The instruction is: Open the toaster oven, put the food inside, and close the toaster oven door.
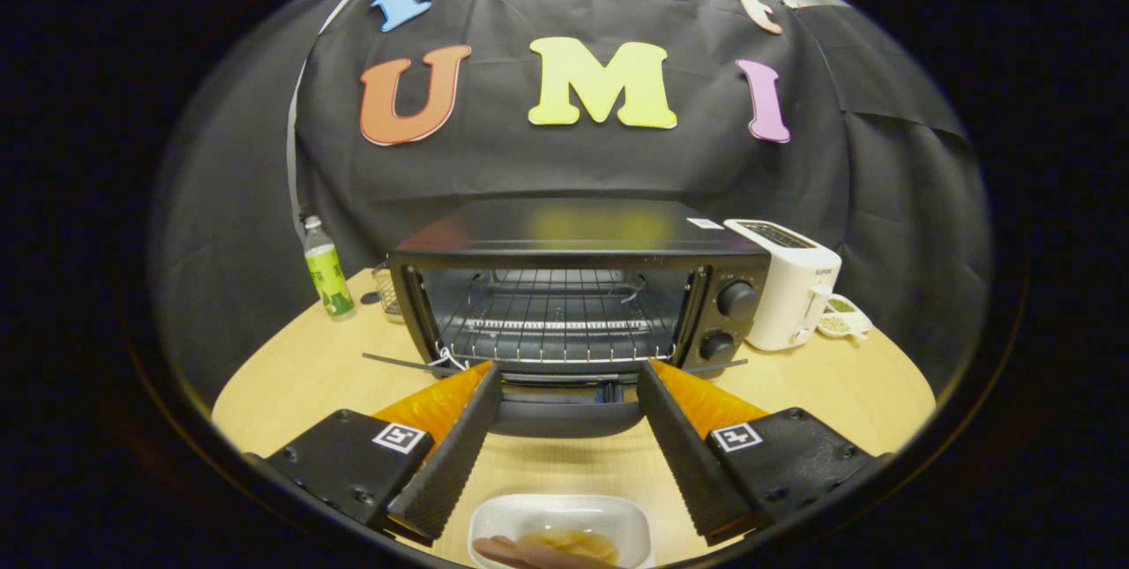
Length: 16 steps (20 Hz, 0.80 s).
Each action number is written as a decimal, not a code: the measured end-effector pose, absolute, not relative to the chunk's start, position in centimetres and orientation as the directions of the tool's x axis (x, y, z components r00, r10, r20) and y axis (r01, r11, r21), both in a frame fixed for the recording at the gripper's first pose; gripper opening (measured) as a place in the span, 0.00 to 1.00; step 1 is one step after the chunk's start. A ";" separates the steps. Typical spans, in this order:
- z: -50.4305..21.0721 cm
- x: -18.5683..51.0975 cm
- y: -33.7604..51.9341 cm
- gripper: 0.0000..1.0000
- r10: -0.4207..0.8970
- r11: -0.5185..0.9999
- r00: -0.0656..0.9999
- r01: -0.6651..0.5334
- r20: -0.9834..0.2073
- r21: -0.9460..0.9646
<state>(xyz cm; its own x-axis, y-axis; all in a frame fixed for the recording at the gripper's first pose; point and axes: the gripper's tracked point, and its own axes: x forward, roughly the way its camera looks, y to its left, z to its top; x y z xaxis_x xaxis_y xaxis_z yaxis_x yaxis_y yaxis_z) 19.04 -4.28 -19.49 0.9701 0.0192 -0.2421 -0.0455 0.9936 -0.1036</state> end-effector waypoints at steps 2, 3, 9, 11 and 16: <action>-20.7 18.2 -4.4 1.00 0.022 0.992 0.968 -0.052 -0.248 -0.116; -21.2 17.9 -4.5 1.00 0.022 0.991 0.966 -0.056 -0.256 -0.124; -24.0 16.7 -5.1 1.00 0.051 0.995 0.948 -0.077 -0.315 -0.069; -25.0 16.5 -5.2 1.00 0.054 0.994 0.939 -0.082 -0.340 -0.070; -27.6 16.1 -5.6 1.00 0.039 0.997 0.902 -0.065 -0.429 -0.046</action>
<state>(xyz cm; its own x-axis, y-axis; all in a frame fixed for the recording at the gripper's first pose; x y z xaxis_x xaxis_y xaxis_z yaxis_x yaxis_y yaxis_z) 16.11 -5.59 -27.64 0.9024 0.0386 -0.4292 -0.0646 0.9968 -0.0461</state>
